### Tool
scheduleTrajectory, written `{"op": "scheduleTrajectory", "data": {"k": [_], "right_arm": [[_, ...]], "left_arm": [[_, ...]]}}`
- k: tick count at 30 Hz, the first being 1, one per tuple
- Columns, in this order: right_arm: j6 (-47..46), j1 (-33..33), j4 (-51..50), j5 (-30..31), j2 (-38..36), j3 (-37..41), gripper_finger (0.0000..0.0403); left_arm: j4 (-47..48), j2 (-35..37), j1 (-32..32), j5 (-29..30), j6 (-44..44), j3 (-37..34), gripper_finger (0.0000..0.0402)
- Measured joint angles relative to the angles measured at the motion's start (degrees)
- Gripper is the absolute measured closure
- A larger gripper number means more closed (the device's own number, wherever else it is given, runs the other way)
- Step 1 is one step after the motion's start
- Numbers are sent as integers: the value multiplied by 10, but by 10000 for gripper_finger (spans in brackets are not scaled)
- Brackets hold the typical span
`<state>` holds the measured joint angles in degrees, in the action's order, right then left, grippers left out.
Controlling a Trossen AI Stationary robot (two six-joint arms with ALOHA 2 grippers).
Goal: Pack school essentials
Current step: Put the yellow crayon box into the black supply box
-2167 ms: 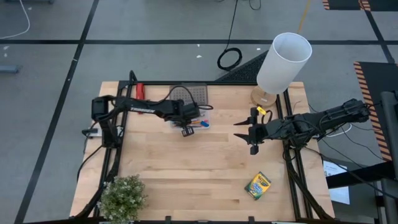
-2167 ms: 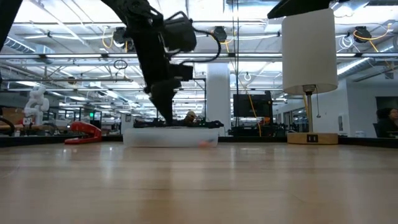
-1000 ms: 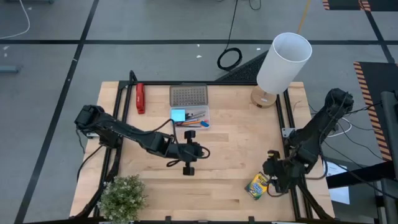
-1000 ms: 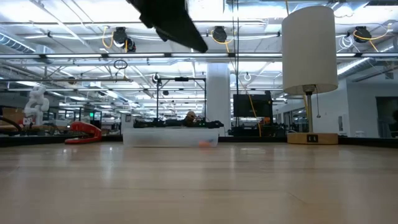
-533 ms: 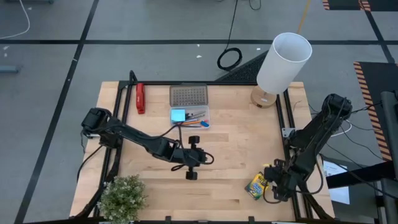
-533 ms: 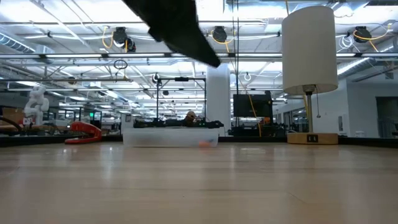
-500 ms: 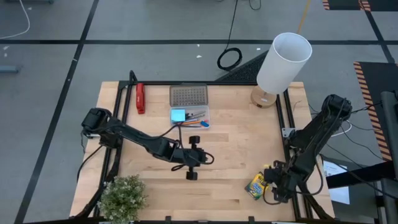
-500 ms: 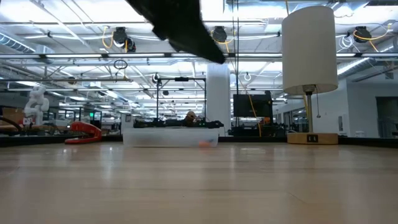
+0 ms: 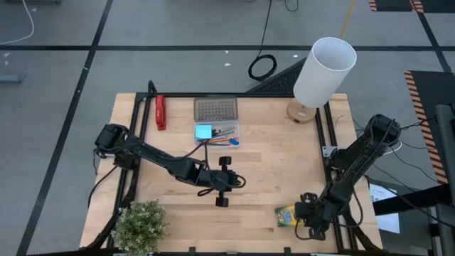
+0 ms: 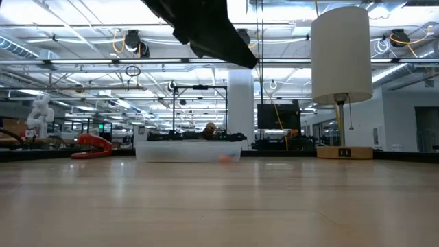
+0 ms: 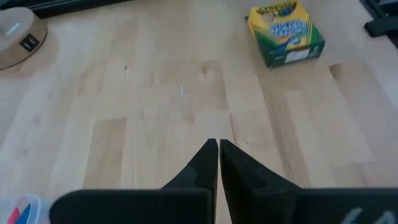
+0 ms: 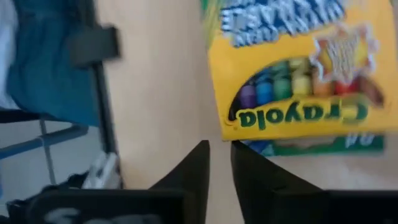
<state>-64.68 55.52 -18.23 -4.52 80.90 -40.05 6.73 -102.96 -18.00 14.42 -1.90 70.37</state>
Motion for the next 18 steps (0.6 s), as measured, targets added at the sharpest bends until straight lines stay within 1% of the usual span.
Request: {"op": "scheduleTrajectory", "data": {"k": [6,9,12,14,16,18], "right_arm": [[59,-40,44,43,25,0,374],[89,-66,61,44,47,0,381],[126,-93,100,45,67,0,384],[152,-113,128,47,76,0,385],[176,-134,159,47,83,0,385],[197,-152,172,50,82,0,385]], "left_arm": [[-39,0,-19,-16,1,0,380],[-63,-6,-33,-16,8,0,380],[-95,-21,-44,-17,14,1,380],[-89,-28,-49,-18,19,-1,380],[-106,-41,-50,-20,20,0,380],[-100,-47,-49,-20,21,0,380]]}}
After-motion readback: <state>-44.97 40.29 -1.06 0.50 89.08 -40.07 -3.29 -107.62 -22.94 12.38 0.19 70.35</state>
